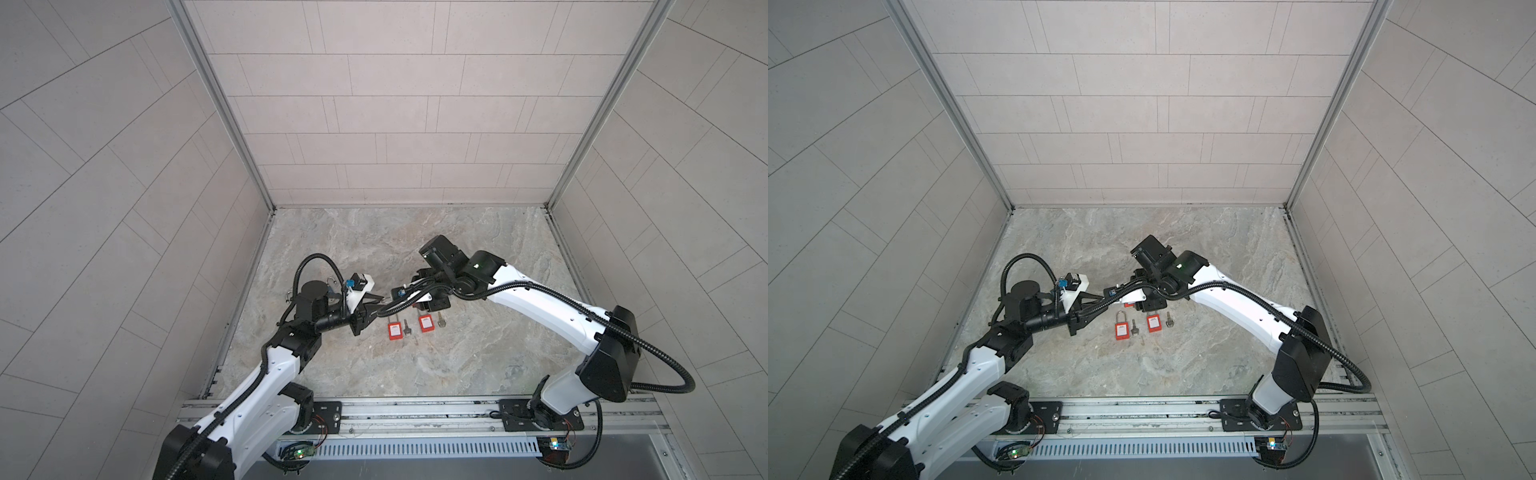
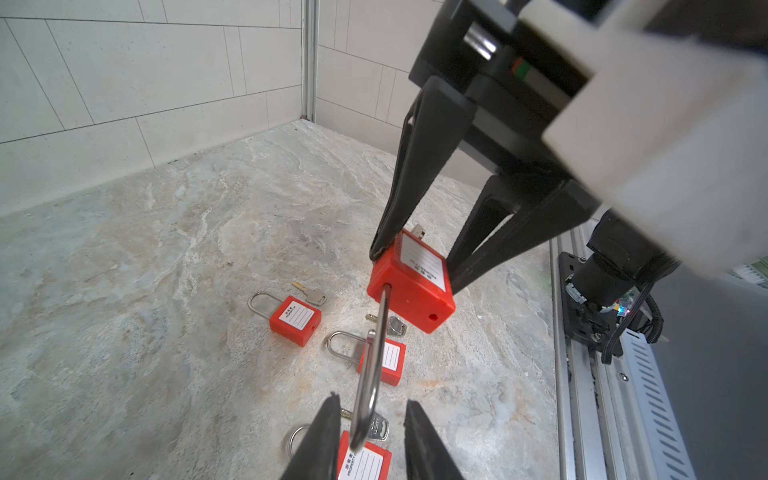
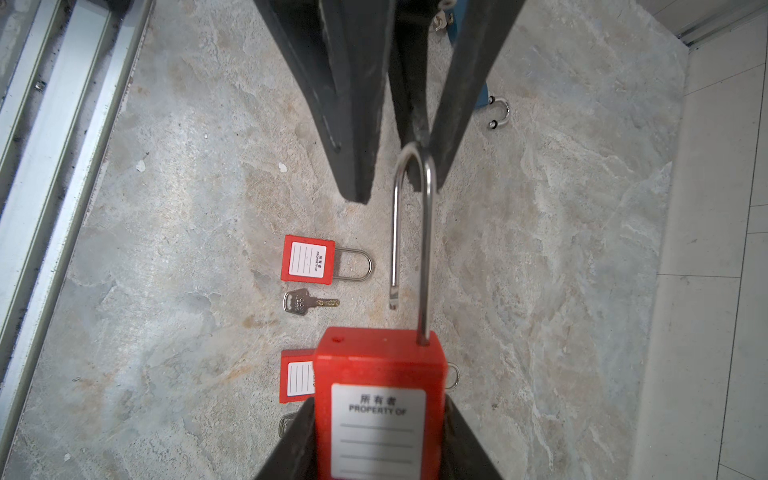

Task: Lock with the key

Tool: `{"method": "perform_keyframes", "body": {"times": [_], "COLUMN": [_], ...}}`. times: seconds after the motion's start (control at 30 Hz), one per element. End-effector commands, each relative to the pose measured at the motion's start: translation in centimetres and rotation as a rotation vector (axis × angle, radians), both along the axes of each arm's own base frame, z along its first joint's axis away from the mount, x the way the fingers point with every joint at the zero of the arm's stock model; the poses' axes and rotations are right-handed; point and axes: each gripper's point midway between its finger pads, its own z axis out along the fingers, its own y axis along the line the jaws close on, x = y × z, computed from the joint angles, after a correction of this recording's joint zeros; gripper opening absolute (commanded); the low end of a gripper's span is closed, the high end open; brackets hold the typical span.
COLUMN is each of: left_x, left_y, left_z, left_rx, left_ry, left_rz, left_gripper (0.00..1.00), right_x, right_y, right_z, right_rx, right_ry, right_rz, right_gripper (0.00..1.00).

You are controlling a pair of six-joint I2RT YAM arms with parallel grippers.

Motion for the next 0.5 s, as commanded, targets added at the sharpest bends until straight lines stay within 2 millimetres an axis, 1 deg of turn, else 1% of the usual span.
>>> {"method": "perform_keyframes", "body": {"times": [0.0, 0.17, 0.3, 0.33, 0.43, 0.47], "left_x": [0.07, -0.06, -0.12, -0.17, -0.18, -0.19], "left_y": [-0.61, -0.85, -1.01, -1.09, -1.39, -1.50], "left_z": [2.20, 1.95, 1.97, 2.06, 2.31, 2.45], "left_rx": [-0.036, -0.036, -0.041, -0.044, -0.054, -0.057], "left_ry": [-0.063, -0.049, -0.046, -0.050, -0.055, -0.058], "left_rz": [-0.030, -0.045, -0.053, -0.057, -0.063, -0.065], "left_gripper": [0.25, 0.14, 0.01, 0.00, 0.00, 0.00], "right_x": [-0.39, -0.28, -0.27, -0.36, -0.54, -0.64], "right_y": [-0.07, 0.20, 0.27, 0.32, 0.24, 0.08], "right_z": [1.55, 1.78, 1.94, 1.99, 2.39, 2.30], "right_rx": [0.026, 0.035, 0.039, 0.039, 0.033, 0.017], "right_ry": [-0.039, -0.040, -0.049, -0.050, -0.035, -0.026], "right_rz": [0.024, 0.025, 0.035, 0.045, 0.047, 0.051], "right_gripper": [0.40, 0.40, 0.40, 0.42, 0.56, 0.59]}}
